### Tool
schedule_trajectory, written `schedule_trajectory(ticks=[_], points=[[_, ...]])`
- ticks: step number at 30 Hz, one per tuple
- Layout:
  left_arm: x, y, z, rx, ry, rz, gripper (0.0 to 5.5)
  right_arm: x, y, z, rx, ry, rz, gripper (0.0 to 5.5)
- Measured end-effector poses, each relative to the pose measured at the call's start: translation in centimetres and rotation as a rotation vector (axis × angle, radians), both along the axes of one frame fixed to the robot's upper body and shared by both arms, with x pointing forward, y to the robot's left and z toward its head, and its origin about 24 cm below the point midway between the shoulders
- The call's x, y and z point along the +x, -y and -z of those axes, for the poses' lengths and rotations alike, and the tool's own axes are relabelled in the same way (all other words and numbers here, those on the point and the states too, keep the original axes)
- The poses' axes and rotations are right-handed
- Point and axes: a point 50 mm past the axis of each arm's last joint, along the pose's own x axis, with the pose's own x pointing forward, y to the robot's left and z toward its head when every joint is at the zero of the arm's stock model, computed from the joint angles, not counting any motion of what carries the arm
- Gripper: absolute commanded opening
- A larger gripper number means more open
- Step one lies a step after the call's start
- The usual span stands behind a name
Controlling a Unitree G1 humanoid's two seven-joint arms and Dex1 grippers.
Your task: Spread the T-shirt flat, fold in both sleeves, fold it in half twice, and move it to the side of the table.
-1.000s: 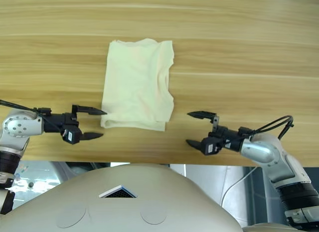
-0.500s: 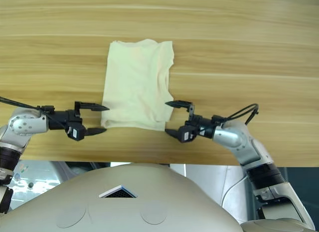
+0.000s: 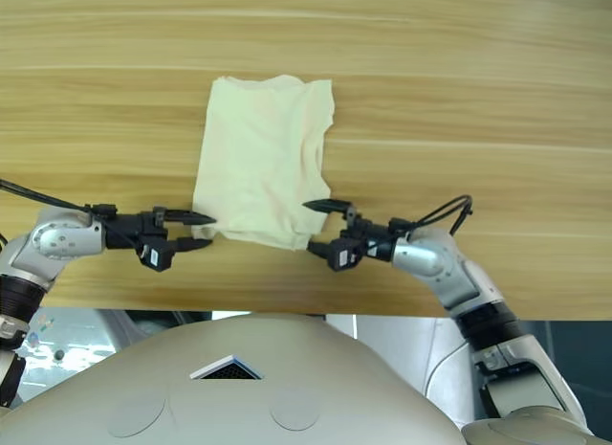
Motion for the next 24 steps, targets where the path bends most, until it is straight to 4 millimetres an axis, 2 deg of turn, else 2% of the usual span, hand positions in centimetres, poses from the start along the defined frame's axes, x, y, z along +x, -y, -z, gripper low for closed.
schedule_trajectory(ticks=[10, 13, 17, 20, 24], points=[[-0.2, -0.4, 0.5, 0.01, -0.018, -0.014, 0.07, -0.3, -0.4, 0.8, -0.002, -0.025, -0.045, 1.64], [-0.1, -0.5, 0.5, 0.014, -0.02, -0.018, 0.0, -0.4, -0.5, 1.0, -0.005, -0.031, -0.058, 1.19], [0.0, -0.5, 0.6, 0.011, -0.019, -0.017, 0.0, -0.6, -0.6, 1.2, -0.006, -0.043, -0.075, 0.31], [0.0, -0.5, 0.5, 0.004, -0.022, -0.018, 0.0, -0.6, -0.6, 1.4, -0.006, -0.049, -0.079, 0.06], [0.0, -0.4, 0.5, -0.009, -0.03, -0.021, 0.0, -0.5, -0.6, 1.5, -0.006, -0.048, -0.082, 0.05]])
